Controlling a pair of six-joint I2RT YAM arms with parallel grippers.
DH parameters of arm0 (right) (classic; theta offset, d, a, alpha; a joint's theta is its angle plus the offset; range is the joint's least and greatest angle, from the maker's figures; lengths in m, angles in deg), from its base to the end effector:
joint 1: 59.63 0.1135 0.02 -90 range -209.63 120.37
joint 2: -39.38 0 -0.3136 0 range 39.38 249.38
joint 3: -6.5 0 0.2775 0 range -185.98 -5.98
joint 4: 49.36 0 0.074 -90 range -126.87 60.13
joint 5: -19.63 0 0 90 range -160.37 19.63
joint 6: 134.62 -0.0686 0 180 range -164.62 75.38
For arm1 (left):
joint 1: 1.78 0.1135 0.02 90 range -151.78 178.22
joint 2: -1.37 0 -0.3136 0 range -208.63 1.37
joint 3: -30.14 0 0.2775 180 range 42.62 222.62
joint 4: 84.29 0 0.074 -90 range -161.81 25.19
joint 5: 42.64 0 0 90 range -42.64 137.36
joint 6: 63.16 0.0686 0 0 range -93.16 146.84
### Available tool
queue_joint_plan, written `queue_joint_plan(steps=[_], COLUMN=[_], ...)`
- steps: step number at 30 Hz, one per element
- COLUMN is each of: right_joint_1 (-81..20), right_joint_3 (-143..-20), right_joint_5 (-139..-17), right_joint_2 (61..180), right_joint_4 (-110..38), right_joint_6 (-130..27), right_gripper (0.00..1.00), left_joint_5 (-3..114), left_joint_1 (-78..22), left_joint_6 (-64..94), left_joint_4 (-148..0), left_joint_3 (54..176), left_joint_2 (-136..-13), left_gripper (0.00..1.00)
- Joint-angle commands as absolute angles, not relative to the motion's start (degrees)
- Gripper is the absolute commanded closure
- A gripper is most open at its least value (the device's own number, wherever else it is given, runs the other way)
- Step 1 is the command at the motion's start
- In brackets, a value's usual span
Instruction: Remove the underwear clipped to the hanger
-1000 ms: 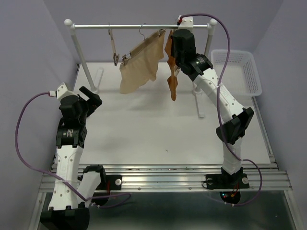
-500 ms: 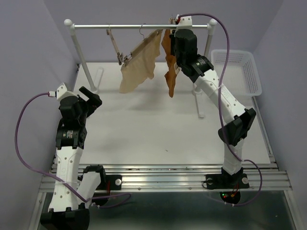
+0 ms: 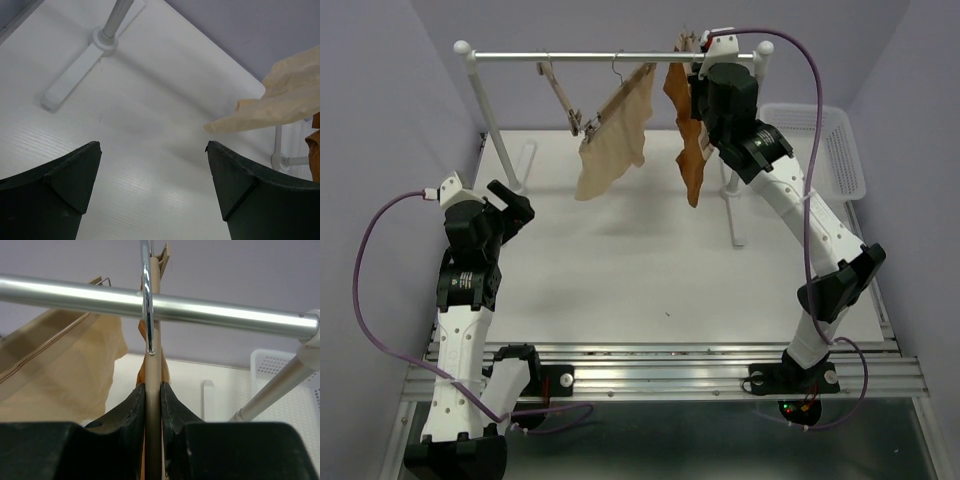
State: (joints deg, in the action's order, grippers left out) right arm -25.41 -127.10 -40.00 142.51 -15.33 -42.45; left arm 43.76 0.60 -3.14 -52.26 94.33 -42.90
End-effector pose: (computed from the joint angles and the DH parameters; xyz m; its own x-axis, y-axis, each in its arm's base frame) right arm 0.4026 0.2319 0.5513 -0.0487 -0.0727 -0.9962 -0.0698 0.9952 -0.0692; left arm 0.1953 0.0124 0.3971 -0.1302 -0.5046 -0.8535 -0.1938 0.8572 -0.4772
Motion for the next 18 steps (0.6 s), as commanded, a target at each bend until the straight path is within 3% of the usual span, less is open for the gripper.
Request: queue_joint_plan(steps=[1,18], right_joint_1=[-24.91,-24.91], right_joint_3=[-124.64,-109.27], right_joint_5=[-43.03,-48.3], right_joint_2=[136.86,127.27], right_joint_4=[-21.05,-19.38], right_joint_6=[-40.49,-35.4], right_gripper=[0.99,0.99], left_joint_5=[45.42,51.48], left_joint_1=[0.95,0.95], left_joint_6=[-1.64,0.03], left_joint_4=[-55.11,-56.51], left_joint_3=[93.69,93.69], left_joint_2=[-42.05,-42.92], left_gripper=[0.01,0.01])
